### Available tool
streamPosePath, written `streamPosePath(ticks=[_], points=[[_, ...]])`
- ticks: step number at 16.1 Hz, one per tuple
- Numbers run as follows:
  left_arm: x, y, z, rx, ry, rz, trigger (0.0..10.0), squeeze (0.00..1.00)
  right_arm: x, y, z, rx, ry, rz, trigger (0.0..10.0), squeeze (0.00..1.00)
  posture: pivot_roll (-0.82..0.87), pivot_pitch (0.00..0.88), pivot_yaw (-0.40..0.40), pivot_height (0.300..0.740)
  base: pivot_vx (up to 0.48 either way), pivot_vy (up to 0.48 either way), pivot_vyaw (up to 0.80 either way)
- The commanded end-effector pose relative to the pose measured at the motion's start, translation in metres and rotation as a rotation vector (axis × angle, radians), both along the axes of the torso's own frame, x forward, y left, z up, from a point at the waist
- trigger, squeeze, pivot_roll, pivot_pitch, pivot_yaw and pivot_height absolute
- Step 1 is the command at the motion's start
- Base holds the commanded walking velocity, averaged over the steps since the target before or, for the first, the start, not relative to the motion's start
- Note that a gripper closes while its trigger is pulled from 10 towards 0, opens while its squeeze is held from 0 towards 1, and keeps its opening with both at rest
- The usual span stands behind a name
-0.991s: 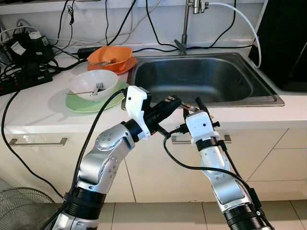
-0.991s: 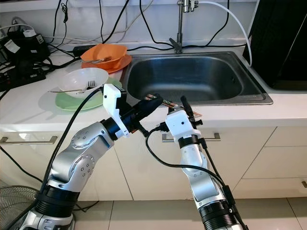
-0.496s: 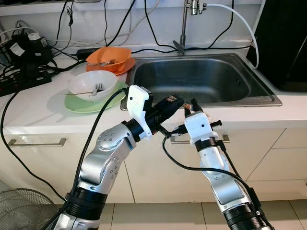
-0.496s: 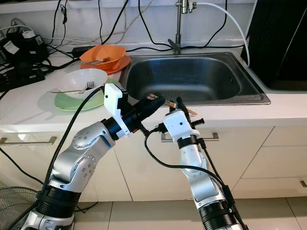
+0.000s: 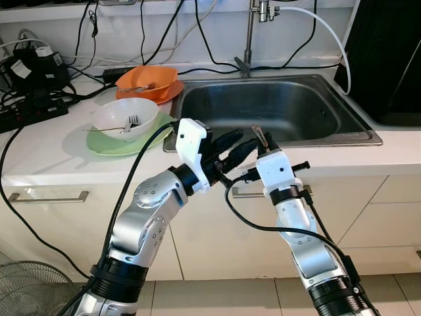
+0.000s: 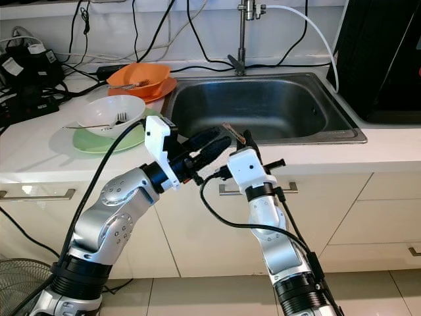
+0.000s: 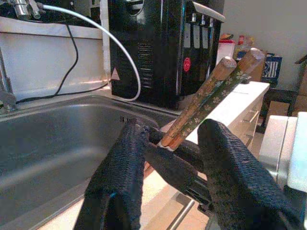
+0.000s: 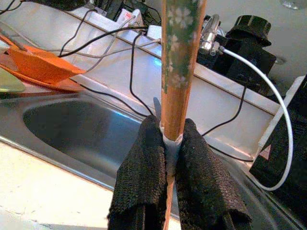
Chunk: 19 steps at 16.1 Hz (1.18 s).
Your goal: Kitchen organization
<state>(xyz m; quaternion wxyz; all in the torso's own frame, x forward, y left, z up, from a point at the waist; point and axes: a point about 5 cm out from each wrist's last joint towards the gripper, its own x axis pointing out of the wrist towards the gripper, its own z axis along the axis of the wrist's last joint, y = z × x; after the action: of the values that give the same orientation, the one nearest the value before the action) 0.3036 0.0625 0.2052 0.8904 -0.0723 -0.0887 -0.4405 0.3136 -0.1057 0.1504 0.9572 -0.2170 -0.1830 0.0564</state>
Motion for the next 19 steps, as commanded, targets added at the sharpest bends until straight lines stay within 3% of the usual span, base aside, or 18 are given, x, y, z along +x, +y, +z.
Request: streamPosePath(ticks=[1, 2, 4, 6, 19], points=[[0.001, 0.005, -0.004, 0.014, 0.005, 0.027, 10.0, 1.0, 0.001, -0.002, -0.001, 0.03, 0.017, -0.007, 0.0, 0.0, 0.01, 0.0, 0.069, 0.74, 0.0, 0.0, 0.0], [0.002, 0.006, -0.004, 0.013, 0.004, 0.04, 10.0, 1.0, 0.002, -0.002, -0.001, 0.04, 0.018, -0.012, 0.0, 0.0, 0.01, 0.0, 0.069, 0.74, 0.0, 0.0, 0.0], [0.012, 0.016, -0.005, 0.024, -0.026, 0.197, 10.0, 1.0, 0.004, -0.007, 0.002, 0.083, 0.022, -0.031, 0.0, 0.0, 0.01, 0.0, 0.069, 0.74, 0.0, 0.0, 0.0], [0.014, 0.019, -0.01, 0.05, -0.035, 0.241, 10.0, 0.0, 0.007, -0.012, 0.004, 0.111, 0.025, -0.054, 0.0, 0.0, 0.01, 0.0, 0.069, 0.74, 0.0, 0.0, 0.0], [0.015, 0.023, -0.012, 0.03, -0.027, 0.276, 10.0, 0.0, 0.011, -0.017, 0.007, 0.113, 0.018, -0.069, 0.0, 0.0, 0.01, 0.0, 0.067, 0.74, 0.0, 0.0, 0.0]])
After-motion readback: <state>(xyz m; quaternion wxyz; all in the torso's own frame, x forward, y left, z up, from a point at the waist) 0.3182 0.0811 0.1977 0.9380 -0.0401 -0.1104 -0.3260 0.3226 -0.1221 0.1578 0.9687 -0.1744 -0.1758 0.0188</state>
